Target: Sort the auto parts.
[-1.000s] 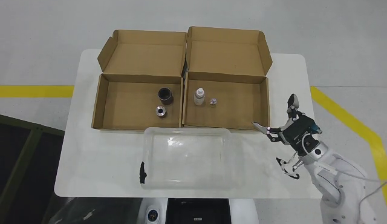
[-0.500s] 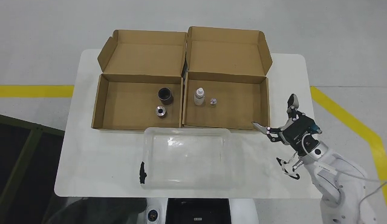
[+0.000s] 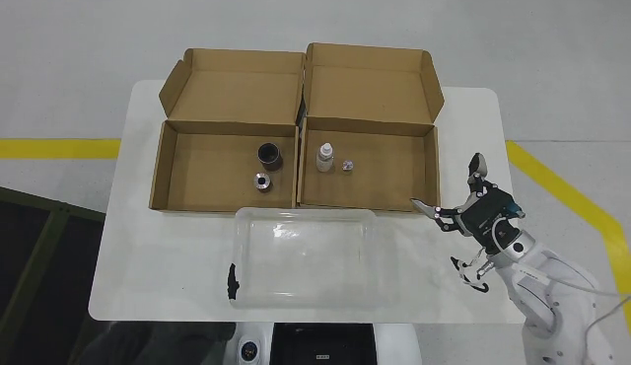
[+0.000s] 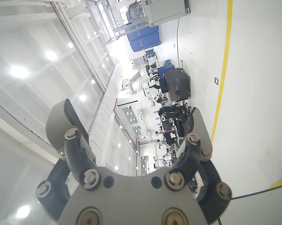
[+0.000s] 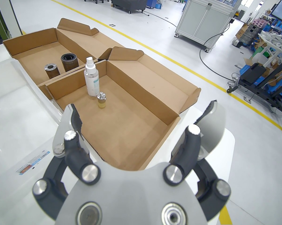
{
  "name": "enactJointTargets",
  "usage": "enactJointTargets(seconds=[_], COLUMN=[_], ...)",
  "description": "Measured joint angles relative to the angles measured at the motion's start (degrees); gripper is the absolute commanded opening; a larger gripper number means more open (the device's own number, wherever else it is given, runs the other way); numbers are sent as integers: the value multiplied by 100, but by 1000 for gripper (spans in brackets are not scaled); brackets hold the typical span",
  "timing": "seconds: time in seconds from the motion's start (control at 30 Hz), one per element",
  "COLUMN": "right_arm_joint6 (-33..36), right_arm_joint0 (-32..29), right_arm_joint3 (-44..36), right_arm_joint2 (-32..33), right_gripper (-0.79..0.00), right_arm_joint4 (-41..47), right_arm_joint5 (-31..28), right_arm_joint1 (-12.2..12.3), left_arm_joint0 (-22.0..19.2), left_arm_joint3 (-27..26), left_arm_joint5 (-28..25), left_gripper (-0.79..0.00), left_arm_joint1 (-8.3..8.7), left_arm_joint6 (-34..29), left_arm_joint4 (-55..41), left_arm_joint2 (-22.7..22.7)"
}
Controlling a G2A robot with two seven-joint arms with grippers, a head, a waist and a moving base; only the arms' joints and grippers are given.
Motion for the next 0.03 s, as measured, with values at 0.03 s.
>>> enactJointTargets(seconds=[0.03], right_arm_joint6=[0], right_arm_joint0=[0], right_arm_joint3=[0], right_arm_joint2=[0], right_gripper=[0], right_arm_joint4=[0], right_arm_joint5=[0], right_arm_joint1=[0], left_arm_joint0=[0], left_arm_joint3=[0], left_arm_joint5=[0], left_gripper=[-1], left_arm_joint1=[0], left_arm_joint6=[0], left_arm_joint4=[0], left_arm_joint2=[0])
